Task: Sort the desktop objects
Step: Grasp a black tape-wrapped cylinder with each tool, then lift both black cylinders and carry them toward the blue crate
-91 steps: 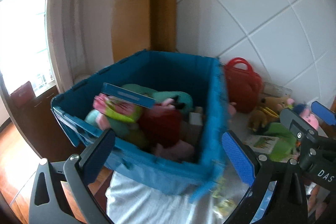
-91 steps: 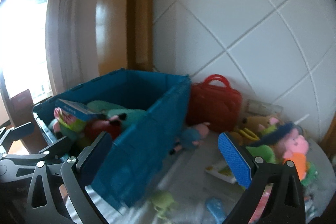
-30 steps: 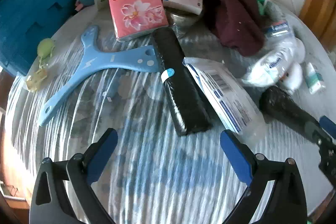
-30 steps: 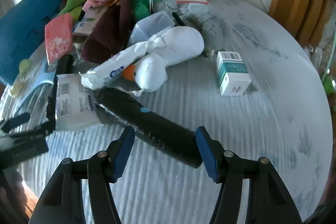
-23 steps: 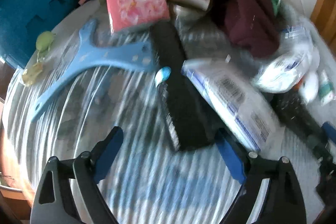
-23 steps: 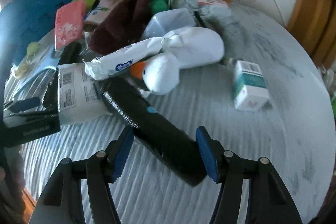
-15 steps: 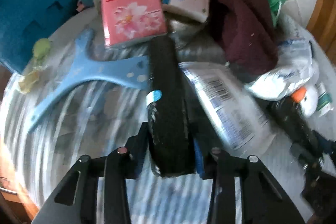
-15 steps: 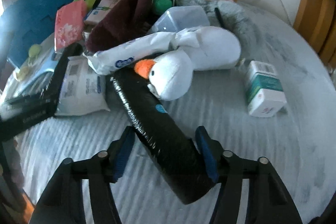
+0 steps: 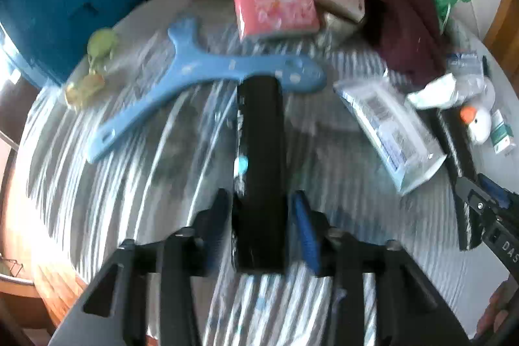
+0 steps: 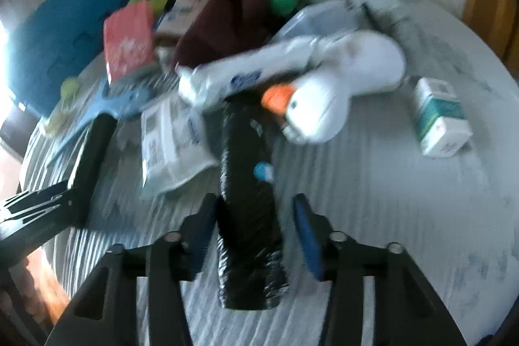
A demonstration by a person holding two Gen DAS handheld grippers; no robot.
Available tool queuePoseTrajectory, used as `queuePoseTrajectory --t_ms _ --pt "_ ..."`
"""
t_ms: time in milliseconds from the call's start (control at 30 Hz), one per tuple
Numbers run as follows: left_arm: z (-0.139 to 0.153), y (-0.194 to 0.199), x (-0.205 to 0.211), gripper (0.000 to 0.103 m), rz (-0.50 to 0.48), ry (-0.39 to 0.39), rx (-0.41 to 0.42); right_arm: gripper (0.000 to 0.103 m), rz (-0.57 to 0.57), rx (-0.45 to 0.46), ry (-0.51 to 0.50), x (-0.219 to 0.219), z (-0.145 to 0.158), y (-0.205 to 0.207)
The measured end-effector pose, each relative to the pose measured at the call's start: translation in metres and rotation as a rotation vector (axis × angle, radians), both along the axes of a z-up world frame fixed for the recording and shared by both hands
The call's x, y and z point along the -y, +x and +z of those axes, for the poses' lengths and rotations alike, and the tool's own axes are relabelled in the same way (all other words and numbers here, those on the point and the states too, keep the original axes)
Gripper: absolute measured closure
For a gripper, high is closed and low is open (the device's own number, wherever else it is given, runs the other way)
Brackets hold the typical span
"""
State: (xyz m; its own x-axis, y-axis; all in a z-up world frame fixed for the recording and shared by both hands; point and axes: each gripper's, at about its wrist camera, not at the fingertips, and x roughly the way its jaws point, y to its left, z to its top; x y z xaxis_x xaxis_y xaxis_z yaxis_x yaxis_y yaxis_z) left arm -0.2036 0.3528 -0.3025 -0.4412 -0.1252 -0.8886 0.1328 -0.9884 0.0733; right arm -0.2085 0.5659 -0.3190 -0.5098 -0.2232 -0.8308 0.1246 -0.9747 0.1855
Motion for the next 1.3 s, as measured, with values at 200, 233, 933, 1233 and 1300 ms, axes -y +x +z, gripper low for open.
queuePoseTrajectory --t_ms 200,233,933,1233,1300 --pt "-0.008 -0.012 0.009 0.029 0.041 -0.009 -0.026 0.04 -0.002 -0.013 0.012 0.0 0.001 -0.001" --pt "-0.011 -0.013 0.009 0.029 0.044 -0.013 -0.022 0.047 0.003 -0.013 0.008 0.0 0.0 -0.001" --pt "0.0 0.006 0.006 0.068 -0.008 0.075 -0.044 0.069 0.01 -0.053 0.106 0.027 0.004 0.009" --pt "0.076 0.022 -0.01 0.068 -0.041 0.086 -0.161 0.069 0.019 -0.14 0.06 0.033 0.07 0.023" --pt "0.092 0.025 -0.011 0.068 -0.039 0.085 -0.186 0.069 0.03 -0.168 0.061 0.036 0.088 0.026"
